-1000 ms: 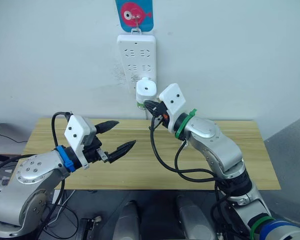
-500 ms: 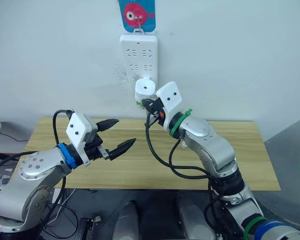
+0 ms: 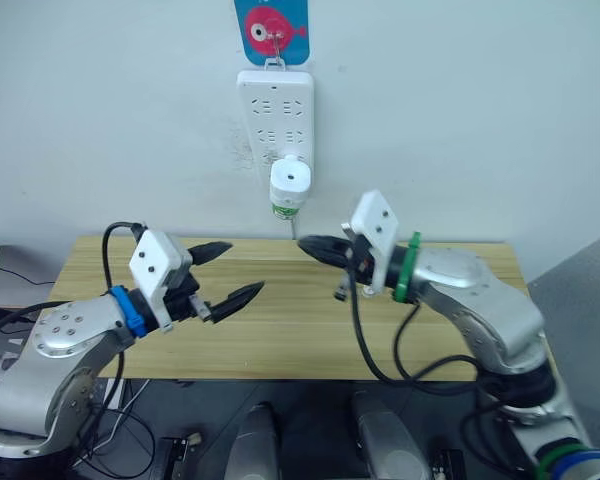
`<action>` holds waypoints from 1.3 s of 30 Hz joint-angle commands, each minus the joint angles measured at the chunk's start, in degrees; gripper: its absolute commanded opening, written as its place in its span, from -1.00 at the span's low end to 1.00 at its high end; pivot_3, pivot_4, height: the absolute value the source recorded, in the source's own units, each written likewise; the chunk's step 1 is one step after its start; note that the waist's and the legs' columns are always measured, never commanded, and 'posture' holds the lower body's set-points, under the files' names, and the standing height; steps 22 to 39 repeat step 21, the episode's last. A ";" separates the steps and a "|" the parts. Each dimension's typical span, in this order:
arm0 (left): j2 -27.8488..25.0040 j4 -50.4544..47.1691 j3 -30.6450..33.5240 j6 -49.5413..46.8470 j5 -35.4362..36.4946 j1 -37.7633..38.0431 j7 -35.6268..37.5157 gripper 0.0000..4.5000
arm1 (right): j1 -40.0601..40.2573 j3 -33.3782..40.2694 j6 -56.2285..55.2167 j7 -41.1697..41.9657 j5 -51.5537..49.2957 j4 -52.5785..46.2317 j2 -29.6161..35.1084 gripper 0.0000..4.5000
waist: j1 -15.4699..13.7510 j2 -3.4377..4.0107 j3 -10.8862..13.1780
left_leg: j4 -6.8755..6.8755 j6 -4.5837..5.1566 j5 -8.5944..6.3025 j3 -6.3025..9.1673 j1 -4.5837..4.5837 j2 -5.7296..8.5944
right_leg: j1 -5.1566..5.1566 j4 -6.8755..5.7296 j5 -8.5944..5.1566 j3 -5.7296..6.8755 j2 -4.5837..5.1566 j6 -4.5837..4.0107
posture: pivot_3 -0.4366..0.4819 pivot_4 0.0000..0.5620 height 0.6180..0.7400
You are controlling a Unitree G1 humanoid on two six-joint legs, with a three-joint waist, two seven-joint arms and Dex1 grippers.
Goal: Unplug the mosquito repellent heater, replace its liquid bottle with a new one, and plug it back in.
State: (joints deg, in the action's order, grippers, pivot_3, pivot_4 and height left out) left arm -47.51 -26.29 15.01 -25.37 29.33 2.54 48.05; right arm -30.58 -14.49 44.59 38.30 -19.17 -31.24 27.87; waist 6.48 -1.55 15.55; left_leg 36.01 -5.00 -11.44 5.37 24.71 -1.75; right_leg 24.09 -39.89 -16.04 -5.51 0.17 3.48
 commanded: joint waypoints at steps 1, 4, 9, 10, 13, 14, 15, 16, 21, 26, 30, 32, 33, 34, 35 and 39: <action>-3.22 6.04 1.94 9.48 -4.99 2.03 6.43 1.00 | 2.75 3.15 -6.36 5.25 1.73 -1.69 7.57 -0.41 | -0.03 -0.01 -0.02 | 0.00 0.00 0.00 -0.01 0.00 0.00 | 0.00 0.01 0.00 0.00 0.00 -0.01 | -0.30 -0.38 1.00; -4.39 11.10 3.00 12.06 -6.26 0.64 7.42 1.00 | 5.15 6.61 -11.38 8.65 2.26 0.60 13.53 0.06 | -0.10 -0.09 -0.17 | 0.00 0.00 0.00 -0.05 0.01 0.00 | 0.00 0.03 -0.01 -0.01 0.00 -0.01 | -0.29 -0.43 1.00; -6.56 12.85 2.97 13.80 -7.25 0.17 10.09 1.00 | 8.74 11.83 -19.71 14.64 3.54 6.97 21.79 0.82 | -0.22 -0.43 -1.20 | 0.00 0.01 -0.01 -0.08 0.01 0.00 | -0.01 0.06 -0.01 -0.01 0.03 0.00 | -0.23 -0.54 1.00; -6.97 12.97 2.82 13.77 -8.21 0.35 9.75 1.00 | 9.43 12.79 -21.48 16.01 3.79 8.56 23.38 0.98 | -0.24 -0.43 -1.37 | -0.01 0.01 -0.01 -0.10 0.01 0.00 | -0.01 0.06 0.00 -0.02 0.04 0.00 | -0.21 -0.56 1.00; -7.53 13.61 3.01 14.89 -11.54 1.91 8.21 1.00 | 12.24 14.73 -26.75 20.27 4.57 12.39 27.63 0.99 | -0.34 -0.37 -2.26 | -0.01 0.01 -0.01 -0.13 0.01 0.00 | 0.00 0.05 0.00 -0.03 0.05 0.00 | -0.18 -0.60 1.00; -7.76 14.24 2.80 15.79 -13.78 2.66 7.03 1.00 | 13.08 15.60 -28.21 20.78 4.59 13.55 28.26 0.99 | -0.31 -0.38 -2.66 | -0.02 0.02 -0.02 -0.14 0.00 0.00 | -0.01 0.06 0.00 -0.03 0.05 -0.01 | -0.17 -0.61 1.00; -7.97 14.72 2.63 16.39 -14.90 3.28 6.89 1.00 | 13.66 16.34 -29.30 21.05 4.44 14.50 28.52 0.99 | -0.28 -0.40 -2.83 | -0.03 0.03 -0.02 -0.15 -0.03 -0.01 | -0.02 0.05 0.00 -0.03 0.04 -0.01 | -0.17 -0.62 1.00; -7.66 15.20 2.94 17.32 -14.90 3.68 7.15 1.00 | 14.43 16.89 -30.24 21.62 4.39 15.30 28.99 0.99 | -0.22 -0.39 -3.08 | -0.03 0.03 -0.02 -0.16 -0.05 -0.02 | -0.02 0.05 0.00 -0.04 0.03 -0.01 | -0.16 -0.63 1.00; -6.92 16.63 2.87 16.91 -13.38 3.20 8.09 1.00 | 17.29 18.23 -34.03 23.90 4.98 18.48 30.67 0.99 | -0.33 -0.38 -3.99 | -0.03 0.03 -0.02 -0.20 -0.09 -0.03 | -0.06 0.04 -0.01 -0.06 0.02 0.00 | -0.16 -0.64 1.00; -6.92 16.63 2.87 16.91 -13.38 3.20 8.09 1.00 | 17.29 18.23 -34.03 23.90 4.98 18.48 30.67 0.99 | -0.33 -0.38 -3.99 | -0.03 0.03 -0.02 -0.20 -0.09 -0.03 | -0.06 0.04 -0.01 -0.06 0.02 0.00 | -0.16 -0.64 1.00; -6.92 16.63 2.87 16.91 -13.38 3.20 8.09 1.00 | 17.29 18.23 -34.03 23.90 4.98 18.48 30.67 0.99 | -0.33 -0.38 -3.99 | -0.03 0.03 -0.02 -0.20 -0.09 -0.03 | -0.06 0.04 -0.01 -0.06 0.02 0.00 | -0.16 -0.64 1.00; -6.92 16.63 2.87 16.91 -13.38 3.20 8.09 1.00 | 17.29 18.23 -34.03 23.90 4.98 18.48 30.67 0.99 | -0.33 -0.38 -3.99 | -0.03 0.03 -0.02 -0.20 -0.09 -0.03 | -0.06 0.04 -0.01 -0.06 0.02 0.00 | -0.16 -0.64 1.00; -6.92 16.63 2.87 16.91 -13.38 3.20 8.09 1.00 | 17.29 18.23 -34.03 23.90 4.98 18.48 30.67 0.99 | -0.33 -0.38 -3.99 | -0.03 0.03 -0.02 -0.20 -0.09 -0.03 | -0.06 0.04 -0.01 -0.06 0.02 0.00 | -0.16 -0.64 1.00; -6.92 16.63 2.87 16.91 -13.38 3.20 8.09 1.00 | 17.29 18.23 -34.03 23.90 4.98 18.48 30.67 0.99 | -0.33 -0.38 -3.99 | -0.03 0.03 -0.02 -0.20 -0.09 -0.03 | -0.06 0.04 -0.01 -0.06 0.02 0.00 | -0.16 -0.64 1.00; -6.92 16.63 2.87 16.91 -13.38 3.20 8.09 1.00 | 17.29 18.23 -34.03 23.90 4.98 18.48 30.67 0.99 | -0.33 -0.38 -3.99 | -0.03 0.03 -0.02 -0.20 -0.09 -0.03 | -0.06 0.04 -0.01 -0.06 0.02 0.00 | -0.16 -0.64 1.00; -6.92 16.63 2.87 16.91 -13.38 3.20 8.09 1.00 | 17.29 18.23 -34.03 23.90 4.98 18.48 30.67 0.99 | -0.33 -0.38 -3.99 | -0.03 0.03 -0.02 -0.20 -0.09 -0.03 | -0.06 0.04 -0.01 -0.06 0.02 0.00 | -0.16 -0.64 1.00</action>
